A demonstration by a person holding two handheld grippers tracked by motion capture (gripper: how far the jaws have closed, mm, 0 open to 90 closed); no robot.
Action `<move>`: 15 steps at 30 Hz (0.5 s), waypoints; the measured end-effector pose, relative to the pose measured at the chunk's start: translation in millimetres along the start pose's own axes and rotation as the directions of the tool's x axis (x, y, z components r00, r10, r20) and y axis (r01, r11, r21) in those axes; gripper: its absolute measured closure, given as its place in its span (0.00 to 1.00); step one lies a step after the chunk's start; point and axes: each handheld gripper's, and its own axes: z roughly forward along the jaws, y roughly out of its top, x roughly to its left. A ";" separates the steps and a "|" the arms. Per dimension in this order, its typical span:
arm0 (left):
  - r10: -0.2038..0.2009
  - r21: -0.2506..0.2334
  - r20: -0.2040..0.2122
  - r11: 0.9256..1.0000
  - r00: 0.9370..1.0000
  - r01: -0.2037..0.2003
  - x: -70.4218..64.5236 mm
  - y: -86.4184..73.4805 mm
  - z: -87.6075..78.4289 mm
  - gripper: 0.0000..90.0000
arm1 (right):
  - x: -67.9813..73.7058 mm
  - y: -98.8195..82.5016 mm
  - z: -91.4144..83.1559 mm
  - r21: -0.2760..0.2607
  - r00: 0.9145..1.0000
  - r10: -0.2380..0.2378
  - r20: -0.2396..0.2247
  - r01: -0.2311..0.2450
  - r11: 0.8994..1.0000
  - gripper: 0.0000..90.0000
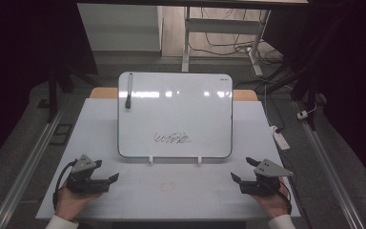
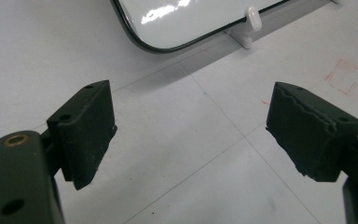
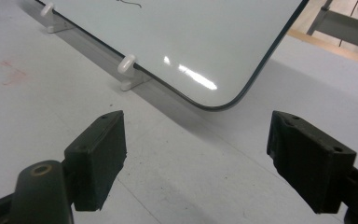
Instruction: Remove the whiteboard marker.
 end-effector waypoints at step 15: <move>-0.021 -0.041 -0.023 0.999 1.000 0.020 -1.6 16.9 -11.0 0.20 | 8.8 -1.3 4.5 -0.002 1.000 -0.021 -0.004 0.021 1.000 0.25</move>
